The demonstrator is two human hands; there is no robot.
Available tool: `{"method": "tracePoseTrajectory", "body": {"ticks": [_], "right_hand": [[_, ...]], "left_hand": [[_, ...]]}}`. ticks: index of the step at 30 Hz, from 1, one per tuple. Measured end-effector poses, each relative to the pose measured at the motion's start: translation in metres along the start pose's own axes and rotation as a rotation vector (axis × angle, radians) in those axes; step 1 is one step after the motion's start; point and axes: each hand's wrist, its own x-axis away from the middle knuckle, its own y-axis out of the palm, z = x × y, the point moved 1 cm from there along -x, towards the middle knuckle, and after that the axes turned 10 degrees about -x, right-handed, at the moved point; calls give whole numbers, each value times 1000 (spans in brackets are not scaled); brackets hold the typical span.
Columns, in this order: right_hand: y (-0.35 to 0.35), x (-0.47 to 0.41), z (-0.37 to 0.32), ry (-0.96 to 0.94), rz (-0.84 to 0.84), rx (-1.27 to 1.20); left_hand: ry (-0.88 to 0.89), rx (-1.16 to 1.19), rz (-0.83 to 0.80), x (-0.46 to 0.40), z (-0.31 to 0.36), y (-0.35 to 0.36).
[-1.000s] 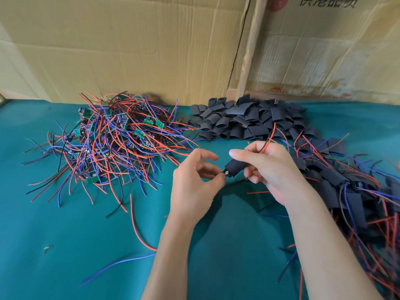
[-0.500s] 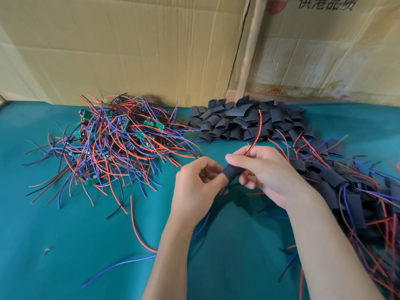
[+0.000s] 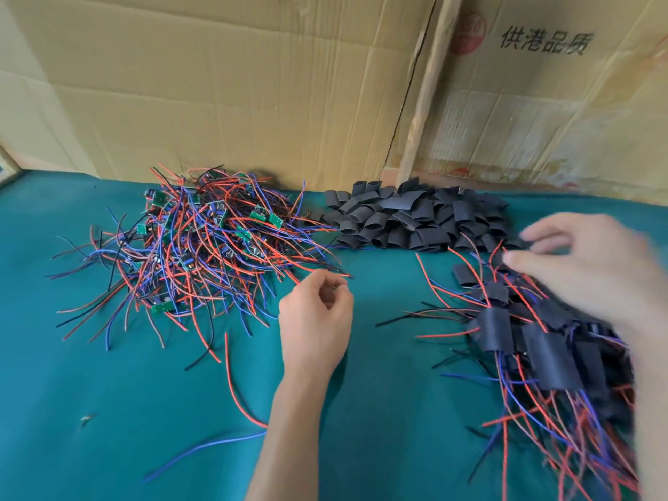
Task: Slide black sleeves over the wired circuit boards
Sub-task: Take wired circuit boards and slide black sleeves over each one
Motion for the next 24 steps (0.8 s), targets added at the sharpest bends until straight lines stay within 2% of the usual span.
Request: {"method": "tracePoseTrajectory", "body": {"ticks": [3, 6, 9, 11, 14, 19, 21, 24], "right_hand": [[56, 1, -48, -179, -222, -77], [126, -3, -79, -290, -428, -50], [176, -8, -91, -282, -501, 7], [193, -7, -91, -310, -444, 17], [197, -6, -88, -339, -346, -35], [165, 3, -77, -286, -375, -336], [147, 11, -69, -246, -403, -448], [122, 26, -58, -221, -521, -480]], "left_hand": [[-82, -38, 90, -1, -2, -4], [-156, -91, 129, -1, -4, -9], [-162, -104, 125, -1, -4, -9], [-159, -103, 126, -2, -6, -8], [-179, -81, 117, -5, -8, -7], [-202, -6, 155, -5, -8, -9], [-229, 173, 109, -6, -6, -11], [-300, 521, -9, -10, -2, -12]]}}
